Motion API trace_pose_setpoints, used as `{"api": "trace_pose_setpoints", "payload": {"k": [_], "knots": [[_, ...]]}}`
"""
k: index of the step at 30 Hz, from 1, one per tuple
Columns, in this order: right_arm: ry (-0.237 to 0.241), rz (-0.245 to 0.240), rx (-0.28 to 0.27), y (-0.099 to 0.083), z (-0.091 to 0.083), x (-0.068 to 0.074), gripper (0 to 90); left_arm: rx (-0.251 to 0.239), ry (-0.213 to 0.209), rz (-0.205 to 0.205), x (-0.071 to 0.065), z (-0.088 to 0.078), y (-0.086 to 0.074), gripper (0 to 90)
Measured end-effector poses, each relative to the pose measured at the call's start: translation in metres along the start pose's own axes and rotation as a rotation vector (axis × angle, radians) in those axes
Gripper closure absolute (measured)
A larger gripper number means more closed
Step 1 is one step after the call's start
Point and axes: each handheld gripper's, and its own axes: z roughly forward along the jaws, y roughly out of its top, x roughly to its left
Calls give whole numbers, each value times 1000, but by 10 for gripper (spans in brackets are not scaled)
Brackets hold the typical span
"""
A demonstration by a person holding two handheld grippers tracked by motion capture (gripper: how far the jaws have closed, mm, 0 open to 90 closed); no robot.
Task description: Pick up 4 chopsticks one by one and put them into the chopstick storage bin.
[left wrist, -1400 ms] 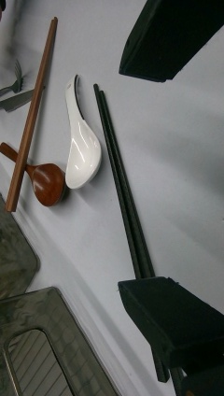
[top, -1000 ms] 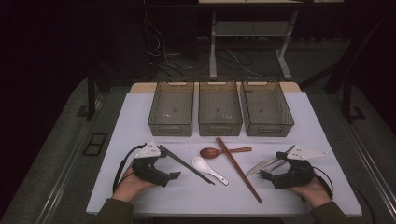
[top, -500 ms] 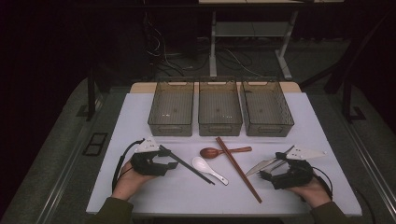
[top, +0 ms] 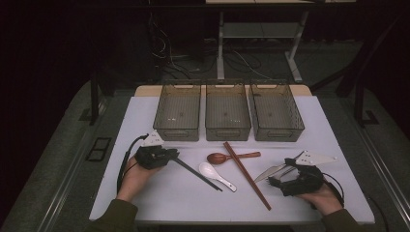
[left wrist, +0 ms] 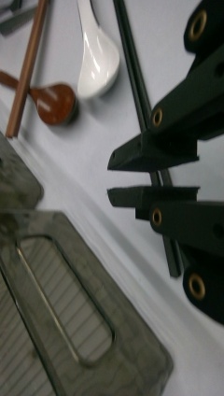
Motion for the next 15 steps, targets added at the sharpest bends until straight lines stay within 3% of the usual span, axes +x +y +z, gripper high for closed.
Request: {"api": "trace_pose_setpoints", "payload": {"k": [4, 10, 15], "knots": [[-8, -1, -1, 0, 0, 0, 5, 23, 15, -10, 12, 6, 2, 886], [-11, -3, 9, 0, 1, 0, 5, 75, 59, -13, 24, 14, 6, 887], [-14, -3, 10, -1, 1, 0, 5, 108, 70, -32, 33, 18, 3, 888]]}}
